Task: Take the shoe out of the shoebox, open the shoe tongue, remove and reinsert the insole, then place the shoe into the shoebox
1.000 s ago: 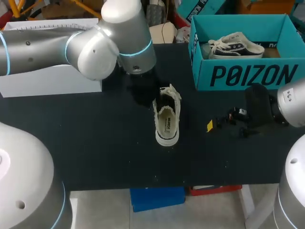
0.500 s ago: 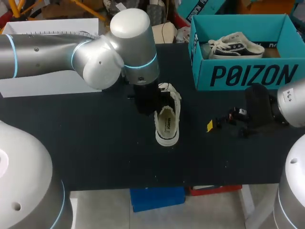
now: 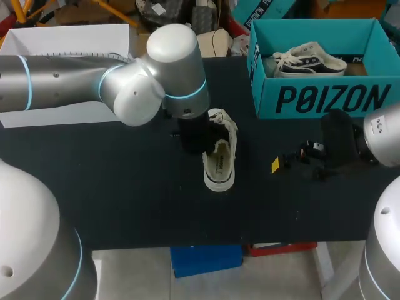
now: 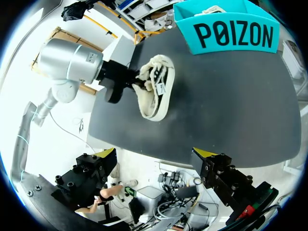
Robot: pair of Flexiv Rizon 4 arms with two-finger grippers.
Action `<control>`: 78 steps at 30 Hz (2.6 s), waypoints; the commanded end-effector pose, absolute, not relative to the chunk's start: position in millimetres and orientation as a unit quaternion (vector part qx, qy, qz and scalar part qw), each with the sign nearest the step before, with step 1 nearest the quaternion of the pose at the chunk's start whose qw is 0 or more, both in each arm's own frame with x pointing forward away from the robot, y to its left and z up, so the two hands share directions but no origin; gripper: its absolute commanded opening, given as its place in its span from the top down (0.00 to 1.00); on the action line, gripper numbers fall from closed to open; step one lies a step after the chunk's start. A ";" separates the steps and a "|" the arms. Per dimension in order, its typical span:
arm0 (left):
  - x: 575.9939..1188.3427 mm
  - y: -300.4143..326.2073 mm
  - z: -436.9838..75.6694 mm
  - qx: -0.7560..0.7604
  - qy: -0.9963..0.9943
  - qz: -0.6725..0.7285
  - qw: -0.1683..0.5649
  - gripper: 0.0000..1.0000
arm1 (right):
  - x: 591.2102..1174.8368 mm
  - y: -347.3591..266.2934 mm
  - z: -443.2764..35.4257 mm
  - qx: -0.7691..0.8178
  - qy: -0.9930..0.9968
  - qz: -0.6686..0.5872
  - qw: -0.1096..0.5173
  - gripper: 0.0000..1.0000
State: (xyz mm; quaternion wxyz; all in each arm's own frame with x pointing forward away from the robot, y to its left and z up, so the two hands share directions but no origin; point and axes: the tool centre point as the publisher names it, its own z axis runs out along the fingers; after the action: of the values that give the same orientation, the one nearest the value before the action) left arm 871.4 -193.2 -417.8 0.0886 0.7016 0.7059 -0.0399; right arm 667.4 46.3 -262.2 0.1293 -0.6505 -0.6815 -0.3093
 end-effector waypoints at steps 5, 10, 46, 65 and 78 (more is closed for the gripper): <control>880.3 -192.9 -411.8 0.703 0.705 -0.035 0.085 1.00 | 667.7 47.8 -262.8 -0.651 -0.681 -0.309 0.128 0.00; 879.3 -190.5 -382.5 0.708 0.699 -0.028 0.098 1.00 | 667.7 47.8 -262.8 -0.651 -0.681 -0.309 0.128 0.00; 924.7 17.9 -138.6 0.254 0.907 0.066 0.330 1.00 | 667.7 47.8 -262.8 -0.651 -0.681 -0.309 0.128 0.00; 944.9 164.1 -168.3 0.138 0.941 0.083 0.297 1.00 | 667.7 47.8 -262.8 -0.651 -0.681 -0.309 0.128 0.00; 988.1 200.2 -197.0 0.114 0.949 0.092 0.280 1.00 | 667.7 47.8 -262.8 -0.651 -0.681 -0.309 0.128 0.00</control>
State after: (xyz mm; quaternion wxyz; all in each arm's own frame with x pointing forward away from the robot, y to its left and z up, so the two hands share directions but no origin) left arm 971.3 200.7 -189.6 0.2848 0.1125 0.9484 0.0827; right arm 667.4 46.3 -262.2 0.1293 -0.6505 -0.6815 -0.3093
